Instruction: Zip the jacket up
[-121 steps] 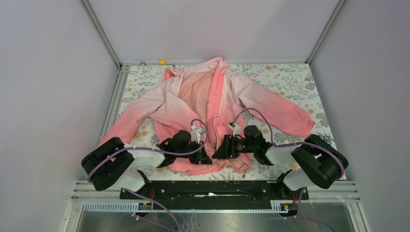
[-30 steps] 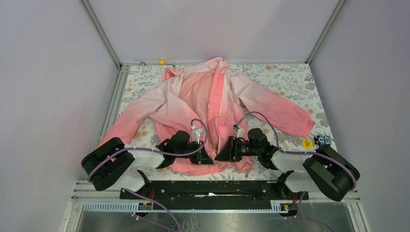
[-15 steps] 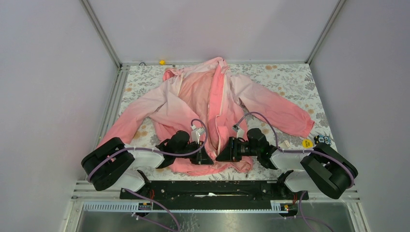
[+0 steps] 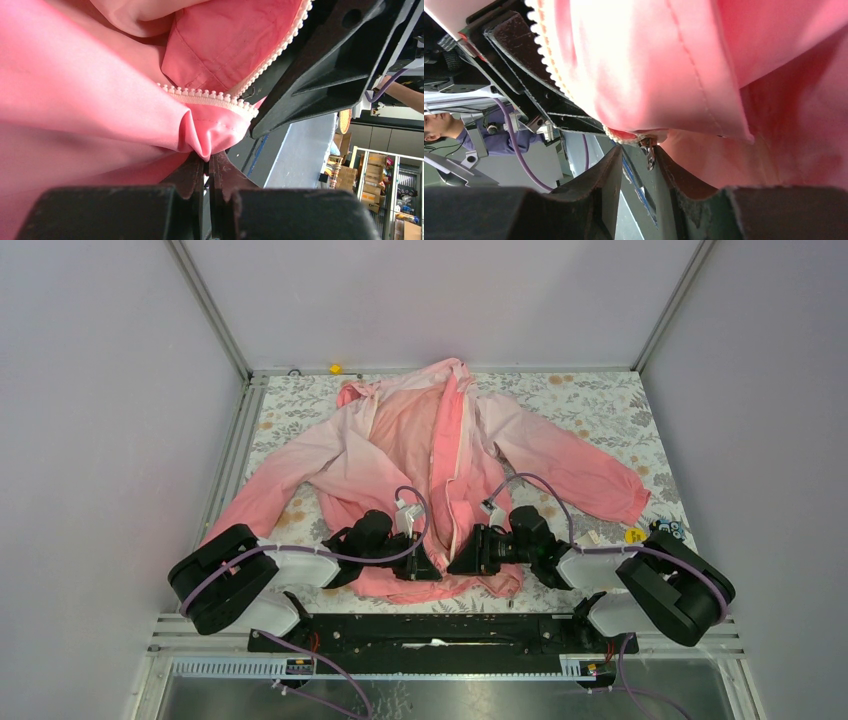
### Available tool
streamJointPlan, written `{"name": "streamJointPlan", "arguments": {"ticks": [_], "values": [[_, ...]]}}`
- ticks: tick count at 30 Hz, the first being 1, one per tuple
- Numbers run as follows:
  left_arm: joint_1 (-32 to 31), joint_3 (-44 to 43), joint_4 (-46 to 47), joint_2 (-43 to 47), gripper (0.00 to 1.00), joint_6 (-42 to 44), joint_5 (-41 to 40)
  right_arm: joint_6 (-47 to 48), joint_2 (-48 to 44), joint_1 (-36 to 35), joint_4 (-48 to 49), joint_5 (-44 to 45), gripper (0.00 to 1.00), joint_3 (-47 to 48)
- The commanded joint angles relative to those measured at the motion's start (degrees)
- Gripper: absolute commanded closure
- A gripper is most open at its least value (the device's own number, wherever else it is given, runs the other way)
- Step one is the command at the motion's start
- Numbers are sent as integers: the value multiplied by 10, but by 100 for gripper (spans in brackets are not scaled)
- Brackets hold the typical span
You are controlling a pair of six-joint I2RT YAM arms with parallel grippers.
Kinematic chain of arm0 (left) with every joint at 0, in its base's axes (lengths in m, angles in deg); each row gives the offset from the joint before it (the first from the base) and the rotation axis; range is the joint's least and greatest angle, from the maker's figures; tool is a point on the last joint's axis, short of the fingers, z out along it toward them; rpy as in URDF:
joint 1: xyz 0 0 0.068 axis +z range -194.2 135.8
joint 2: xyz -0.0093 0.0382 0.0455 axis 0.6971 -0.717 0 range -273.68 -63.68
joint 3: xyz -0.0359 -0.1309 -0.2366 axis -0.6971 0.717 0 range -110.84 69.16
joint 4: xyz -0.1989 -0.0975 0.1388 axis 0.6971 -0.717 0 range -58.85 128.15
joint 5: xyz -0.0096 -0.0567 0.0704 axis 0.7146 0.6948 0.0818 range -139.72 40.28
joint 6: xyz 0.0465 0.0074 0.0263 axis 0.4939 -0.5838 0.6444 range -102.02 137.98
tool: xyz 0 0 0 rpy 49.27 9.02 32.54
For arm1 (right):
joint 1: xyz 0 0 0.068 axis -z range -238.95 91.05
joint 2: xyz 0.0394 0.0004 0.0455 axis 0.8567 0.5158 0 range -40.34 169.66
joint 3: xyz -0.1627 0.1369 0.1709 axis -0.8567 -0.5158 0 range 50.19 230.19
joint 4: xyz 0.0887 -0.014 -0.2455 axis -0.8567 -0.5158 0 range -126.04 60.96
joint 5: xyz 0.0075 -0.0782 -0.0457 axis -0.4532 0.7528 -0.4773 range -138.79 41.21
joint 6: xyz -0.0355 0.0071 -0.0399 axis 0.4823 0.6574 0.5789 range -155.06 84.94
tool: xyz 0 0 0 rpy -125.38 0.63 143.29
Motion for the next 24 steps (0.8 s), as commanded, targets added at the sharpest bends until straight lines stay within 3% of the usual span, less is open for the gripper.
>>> {"name": "streamJointPlan", "arguments": {"ticks": [1,5,9,10,15,17,19,24], "values": [[0,-8,29,-4,100,-1,26,9,6,-4,15,5,66,17],[0,-9,28,-4,100,-2,24,7,6,-4,16,4,74,17],[-2,-15,6,-4,100,-1,7,-3,-2,-4,6,4,98,21],[-3,-19,-7,-3,100,0,-3,-9,-4,-4,-8,6,100,27],[-40,-49,-85,18,100,1,-108,-104,-28,-8,-132,59,100,68],[-73,-77,-142,23,100,2,-179,-153,-50,-24,-146,86,100,81],[-107,-110,-202,15,100,2,-251,-209,-78,-44,-221,145,100,107],[-137,-93,-182,-5,100,-39,-300,-312,-122,-49,-241,228,100,135]]}}
